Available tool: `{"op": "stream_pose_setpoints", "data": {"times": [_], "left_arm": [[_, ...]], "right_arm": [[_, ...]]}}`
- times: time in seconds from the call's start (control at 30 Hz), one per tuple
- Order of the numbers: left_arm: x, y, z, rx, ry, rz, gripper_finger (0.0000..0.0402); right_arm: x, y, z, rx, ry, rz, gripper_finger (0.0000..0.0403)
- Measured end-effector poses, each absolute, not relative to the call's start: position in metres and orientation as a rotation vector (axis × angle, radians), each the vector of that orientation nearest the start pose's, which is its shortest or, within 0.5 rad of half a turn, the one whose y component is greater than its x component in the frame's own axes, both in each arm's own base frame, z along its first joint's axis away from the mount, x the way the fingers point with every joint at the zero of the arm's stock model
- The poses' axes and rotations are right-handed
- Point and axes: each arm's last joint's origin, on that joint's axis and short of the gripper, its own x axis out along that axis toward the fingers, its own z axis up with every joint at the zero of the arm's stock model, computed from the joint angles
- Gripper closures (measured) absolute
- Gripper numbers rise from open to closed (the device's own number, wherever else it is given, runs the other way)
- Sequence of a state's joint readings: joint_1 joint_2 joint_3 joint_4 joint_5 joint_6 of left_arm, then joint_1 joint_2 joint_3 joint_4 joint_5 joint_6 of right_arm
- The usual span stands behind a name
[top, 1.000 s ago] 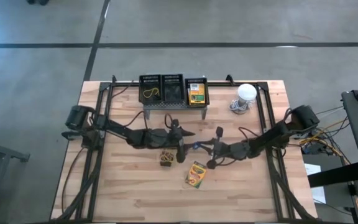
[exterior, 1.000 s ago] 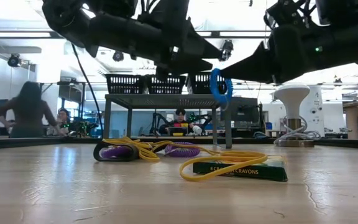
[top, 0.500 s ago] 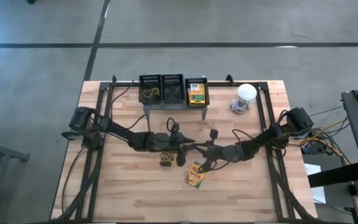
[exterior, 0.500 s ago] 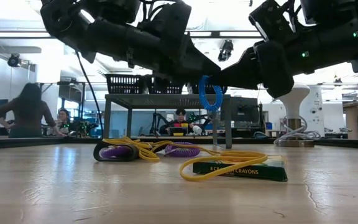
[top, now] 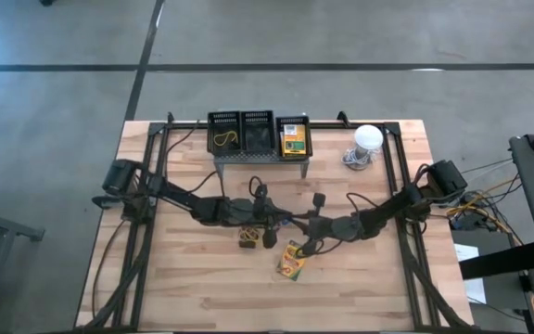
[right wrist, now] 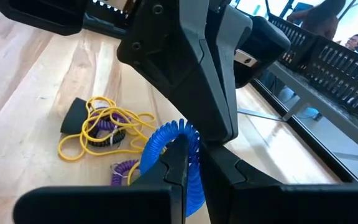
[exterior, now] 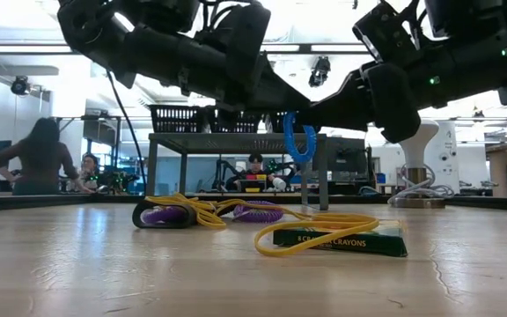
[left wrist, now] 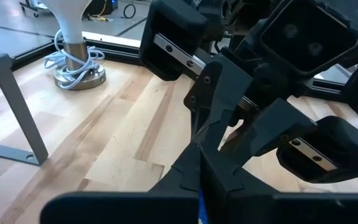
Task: Pick & Place Office Desk Supplies
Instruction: Put the blue spring keychain into the middle black bin on the shelf
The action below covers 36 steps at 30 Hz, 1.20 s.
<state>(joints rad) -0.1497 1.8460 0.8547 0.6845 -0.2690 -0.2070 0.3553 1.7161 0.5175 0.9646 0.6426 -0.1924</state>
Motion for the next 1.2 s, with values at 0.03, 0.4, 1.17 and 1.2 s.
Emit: {"op": "stream_pose_setpoints", "data": {"times": [0.03, 0.4, 1.17, 1.2], "left_arm": [[0.364, -0.047, 0.157, -0.142, 0.287, 0.147, 0.0400], [0.349, -0.049, 0.174, -0.115, 0.402, 0.142, 0.0401], [0.310, -0.089, 0.188, 0.064, 0.594, 0.175, 0.0401], [0.308, -0.097, 0.185, 0.087, 0.605, 0.147, 0.0401]], "right_arm": [[0.280, 0.085, 0.137, -0.305, 0.233, -0.265, 0.0380], [0.284, 0.086, 0.142, -0.308, 0.211, -0.204, 0.0380], [0.297, 0.066, 0.141, -0.402, 0.338, -0.032, 0.0295], [0.296, 0.064, 0.143, -0.402, 0.337, -0.024, 0.0297]]}}
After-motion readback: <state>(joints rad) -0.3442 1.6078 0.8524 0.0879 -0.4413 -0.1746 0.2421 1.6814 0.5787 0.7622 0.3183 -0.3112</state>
